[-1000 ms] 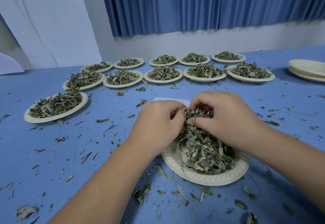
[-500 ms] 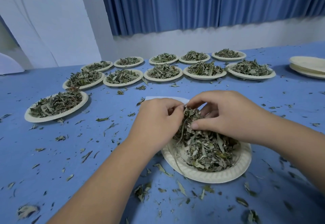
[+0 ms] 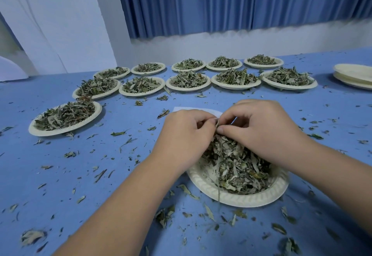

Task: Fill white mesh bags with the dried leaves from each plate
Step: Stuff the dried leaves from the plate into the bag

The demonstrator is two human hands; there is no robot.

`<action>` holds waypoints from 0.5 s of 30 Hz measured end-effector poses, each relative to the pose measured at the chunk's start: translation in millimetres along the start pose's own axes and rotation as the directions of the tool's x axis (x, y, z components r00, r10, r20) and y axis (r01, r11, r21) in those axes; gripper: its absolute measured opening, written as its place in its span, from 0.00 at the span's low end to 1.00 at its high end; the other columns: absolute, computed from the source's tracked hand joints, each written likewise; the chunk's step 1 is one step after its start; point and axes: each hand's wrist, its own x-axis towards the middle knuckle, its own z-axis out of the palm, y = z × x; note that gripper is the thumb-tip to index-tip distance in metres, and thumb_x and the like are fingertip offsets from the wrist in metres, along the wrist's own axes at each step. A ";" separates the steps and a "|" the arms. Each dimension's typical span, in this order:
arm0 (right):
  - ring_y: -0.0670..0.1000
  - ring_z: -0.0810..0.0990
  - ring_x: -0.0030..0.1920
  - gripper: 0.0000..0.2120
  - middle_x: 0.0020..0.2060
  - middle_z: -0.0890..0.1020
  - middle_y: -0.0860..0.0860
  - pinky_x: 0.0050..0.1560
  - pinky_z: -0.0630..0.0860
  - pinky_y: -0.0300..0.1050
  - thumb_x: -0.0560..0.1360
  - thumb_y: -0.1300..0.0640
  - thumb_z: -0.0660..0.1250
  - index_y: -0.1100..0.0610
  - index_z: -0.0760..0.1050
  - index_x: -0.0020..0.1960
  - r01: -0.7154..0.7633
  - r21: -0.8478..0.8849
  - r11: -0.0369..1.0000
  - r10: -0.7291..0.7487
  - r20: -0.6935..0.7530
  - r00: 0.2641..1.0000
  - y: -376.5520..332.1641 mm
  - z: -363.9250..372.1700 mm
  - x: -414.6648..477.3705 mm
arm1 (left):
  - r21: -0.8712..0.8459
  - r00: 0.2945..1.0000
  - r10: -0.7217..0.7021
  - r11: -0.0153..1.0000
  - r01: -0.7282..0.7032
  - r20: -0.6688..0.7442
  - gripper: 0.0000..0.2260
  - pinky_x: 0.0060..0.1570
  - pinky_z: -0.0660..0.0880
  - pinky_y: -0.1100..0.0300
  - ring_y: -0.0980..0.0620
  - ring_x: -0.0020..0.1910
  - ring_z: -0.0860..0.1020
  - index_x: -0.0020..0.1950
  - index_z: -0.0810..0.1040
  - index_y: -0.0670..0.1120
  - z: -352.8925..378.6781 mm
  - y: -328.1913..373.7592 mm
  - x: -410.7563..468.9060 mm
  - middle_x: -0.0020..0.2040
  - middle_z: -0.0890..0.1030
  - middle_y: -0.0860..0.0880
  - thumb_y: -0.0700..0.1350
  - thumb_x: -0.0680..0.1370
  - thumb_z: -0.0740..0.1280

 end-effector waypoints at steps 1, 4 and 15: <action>0.38 0.77 0.39 0.04 0.34 0.81 0.42 0.40 0.70 0.29 0.68 0.55 0.75 0.46 0.82 0.37 -0.003 -0.002 1.000 0.003 -0.014 1.000 0.4 -0.6 0.4 | -0.002 1.000 0.002 1.000 -0.002 -0.001 0.10 0.29 0.67 0.69 0.59 0.30 0.75 0.42 0.86 0.49 -0.3 0.3 -0.1 0.34 0.82 0.53 0.43 0.78 0.66; 0.37 0.76 0.39 0.04 0.33 0.79 0.41 0.40 0.67 0.26 0.68 0.54 0.76 0.46 0.82 0.37 -0.020 -0.030 0.999 0.018 -0.059 0.998 1.2 -0.6 2.4 | -0.029 1.000 -0.009 1.000 0.009 0.011 0.10 0.28 0.66 0.72 0.62 0.26 0.72 0.41 0.86 0.50 -1.3 2.2 -0.3 0.32 0.82 0.54 0.44 0.78 0.66; 0.41 0.78 0.35 0.06 0.32 0.81 0.43 0.39 0.74 0.31 0.68 0.60 0.76 0.51 0.81 0.39 -0.050 0.114 0.992 0.056 -0.055 0.997 -1.5 4.5 -0.7 | -0.088 0.997 -0.073 0.993 0.074 0.006 0.10 0.26 0.64 0.73 0.63 0.24 0.71 0.42 0.86 0.52 0.2 7.6 -0.8 0.26 0.79 0.58 0.43 0.78 0.67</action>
